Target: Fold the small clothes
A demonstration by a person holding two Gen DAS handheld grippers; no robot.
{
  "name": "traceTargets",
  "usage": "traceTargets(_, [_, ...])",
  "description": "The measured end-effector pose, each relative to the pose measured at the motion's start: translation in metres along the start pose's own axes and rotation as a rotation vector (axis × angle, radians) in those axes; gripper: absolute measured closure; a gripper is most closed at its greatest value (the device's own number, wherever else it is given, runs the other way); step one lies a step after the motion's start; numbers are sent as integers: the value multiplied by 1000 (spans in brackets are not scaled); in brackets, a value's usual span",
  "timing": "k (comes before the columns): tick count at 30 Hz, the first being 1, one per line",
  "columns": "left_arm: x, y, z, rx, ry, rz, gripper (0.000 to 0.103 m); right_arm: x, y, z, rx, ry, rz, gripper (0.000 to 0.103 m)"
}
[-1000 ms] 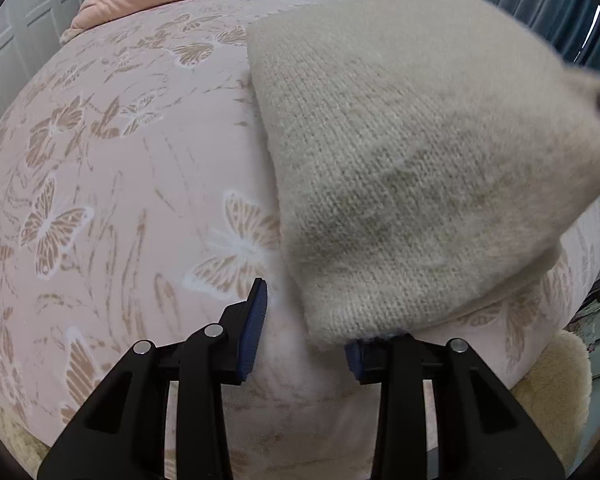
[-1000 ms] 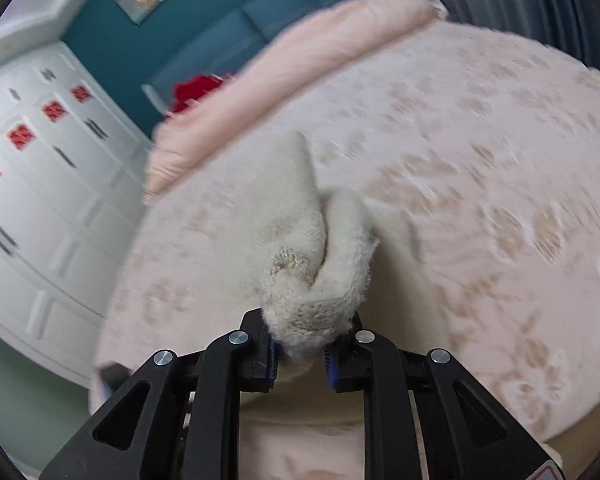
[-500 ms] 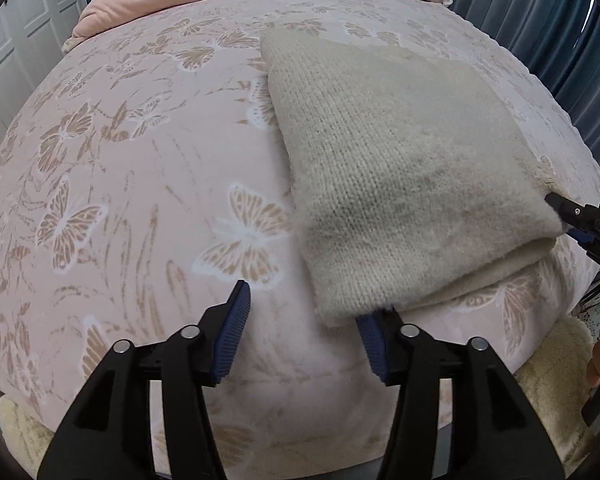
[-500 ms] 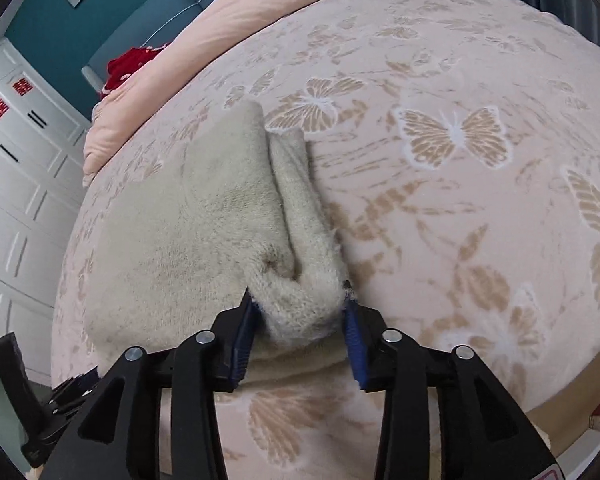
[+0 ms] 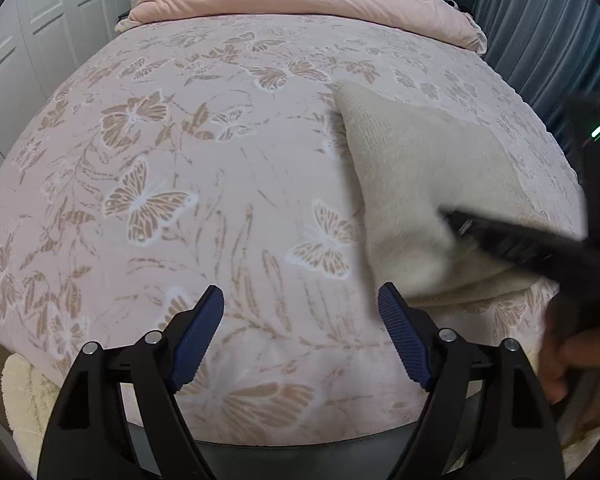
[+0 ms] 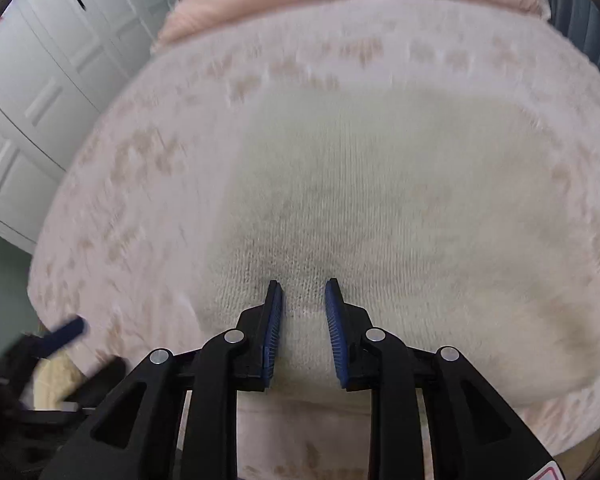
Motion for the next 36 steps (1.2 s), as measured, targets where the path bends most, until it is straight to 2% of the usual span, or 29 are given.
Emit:
traceTargets(1, [-3,-1,-1,1,-2,2,24,-1,4,1,61,-29,16,79])
traceTargets(2, [-4,-1,-1,1,-5,5,24,-4,10,-5,69,-14,5,79])
traceTargets(3, [-5,0,-1,1,-4,10,23,-7,10,-12,40,-1,-13,83])
traceTargets(4, [-6,-1,0,0,-5,14,23,-6,6,-24,34,-12,-7,84])
traceTargets(6, [-5,-1,5,-14,-6,19,23,5,-13,-60,97,-97,50,86])
traceTargets(7, [-3,-1,7,-19,-3,15,23,19,-24,-77,139,-106,87,86])
traceTargets(9, [2,-2,9,-24,11,6,23,55,-35,-92,187,-62,152,85])
traceTargets(10, [6,-2,9,-24,17,3,22,75,-35,-88,180,-12,183,85])
traceTargets(11, [10,-4,9,-22,23,5,21,101,-27,-75,150,66,222,85])
traceTargets(12, [14,-5,8,-17,31,12,20,125,-15,-55,95,132,251,92])
traceTargets(13, [19,-7,7,-8,34,22,18,140,-1,-37,66,107,255,92])
traceTargets(15, [27,-10,8,2,22,55,18,146,11,-45,144,10,273,92])
traceTargets(16, [32,-13,10,5,11,75,18,143,10,-52,134,-8,271,92])
traceTargets(17, [36,-15,12,4,-3,91,18,142,6,-61,135,-7,274,87])
traceTargets(19, [47,-20,14,-2,-7,112,18,140,-9,-81,187,1,270,70])
traceTargets(20, [55,-24,14,2,9,117,18,142,-19,-89,211,11,261,54])
traceTargets(21, [62,-28,14,3,22,119,18,143,-29,-91,224,13,253,49])
traceTargets(23, [77,-37,15,1,50,123,18,146,-48,-83,207,23,240,49])
traceTargets(25, [93,-45,20,-6,70,122,18,150,-58,-61,144,35,235,52])
traceTargets(26, [99,-48,23,-7,77,124,18,149,-59,-50,116,30,224,69])
traceTargets(27, [105,-50,28,-14,75,131,18,147,-59,-43,98,27,206,94])
traceTargets(28, [110,-51,34,-25,70,139,18,144,-59,-44,106,15,194,93])
traceTargets(30, [114,-51,46,-51,44,150,18,147,-60,-71,201,-17,200,95])
traceTargets(32, [115,-50,53,-50,15,161,15,164,-57,-90,272,-56,259,95])
traceTargets(33, [114,-49,56,-55,11,163,14,176,-54,-85,268,-60,288,95])
traceTargets(35, [113,-44,66,-90,19,152,14,197,-42,-42,142,5,313,94])
traceTargets(36, [113,-42,70,-112,33,135,14,197,-38,-30,128,2,300,94])
Point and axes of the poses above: each gripper's, at about its wrist camera, not at the fingertips, and z roughly the way its jaws point, x to its right, y to its underside, the point moved 9 cm from there along z, roughly the way its jaws point, and after that the axes turned 11 degrees about -x, right-handed, at the moved point
